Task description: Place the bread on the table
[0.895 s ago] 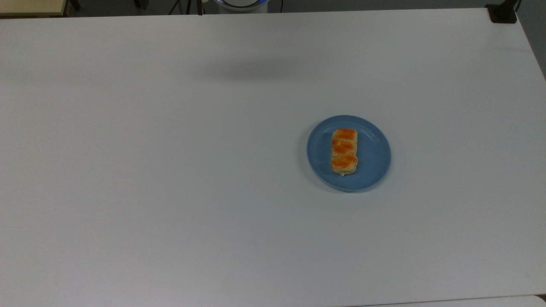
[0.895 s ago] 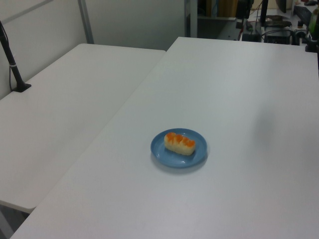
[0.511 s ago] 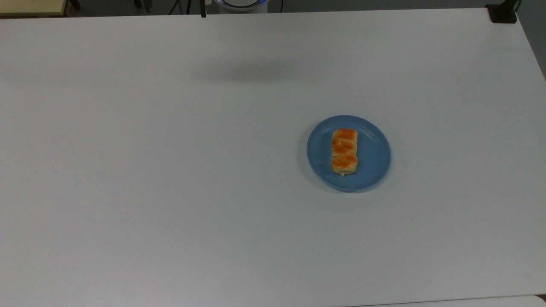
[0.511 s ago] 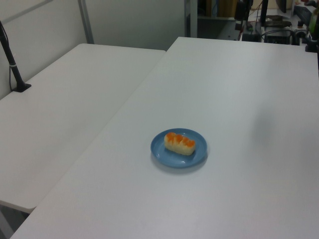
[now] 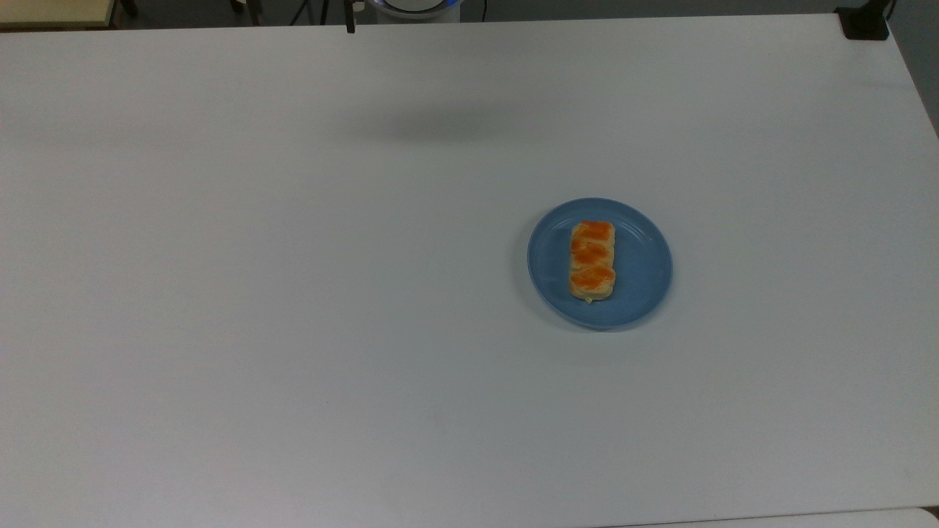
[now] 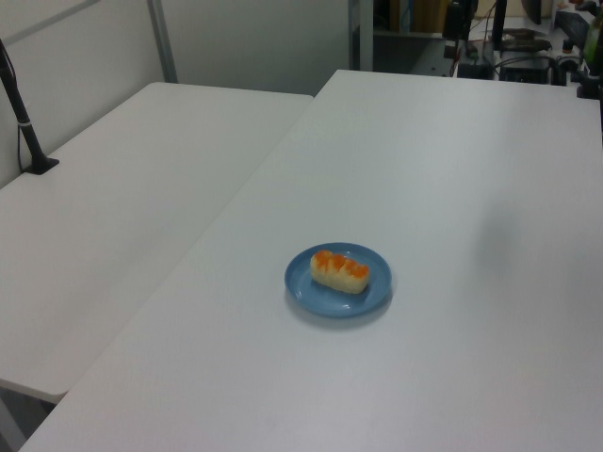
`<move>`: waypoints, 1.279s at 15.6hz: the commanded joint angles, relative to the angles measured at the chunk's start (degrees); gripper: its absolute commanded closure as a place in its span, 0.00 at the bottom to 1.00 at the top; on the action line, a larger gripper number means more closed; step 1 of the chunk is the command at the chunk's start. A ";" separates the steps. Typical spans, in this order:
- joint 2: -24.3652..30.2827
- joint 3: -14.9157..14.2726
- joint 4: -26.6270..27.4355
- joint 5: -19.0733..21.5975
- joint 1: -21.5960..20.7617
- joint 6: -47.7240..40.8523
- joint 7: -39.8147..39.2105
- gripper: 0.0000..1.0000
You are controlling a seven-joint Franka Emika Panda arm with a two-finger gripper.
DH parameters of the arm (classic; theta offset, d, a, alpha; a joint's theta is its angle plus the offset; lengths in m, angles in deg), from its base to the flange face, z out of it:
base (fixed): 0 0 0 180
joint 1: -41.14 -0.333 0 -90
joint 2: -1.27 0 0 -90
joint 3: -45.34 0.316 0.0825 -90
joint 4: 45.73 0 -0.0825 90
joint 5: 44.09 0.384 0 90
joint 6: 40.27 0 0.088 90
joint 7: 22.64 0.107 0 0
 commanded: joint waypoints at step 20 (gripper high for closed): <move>-1.11 0.13 0.87 0.50 -0.71 -0.36 -0.40 0.00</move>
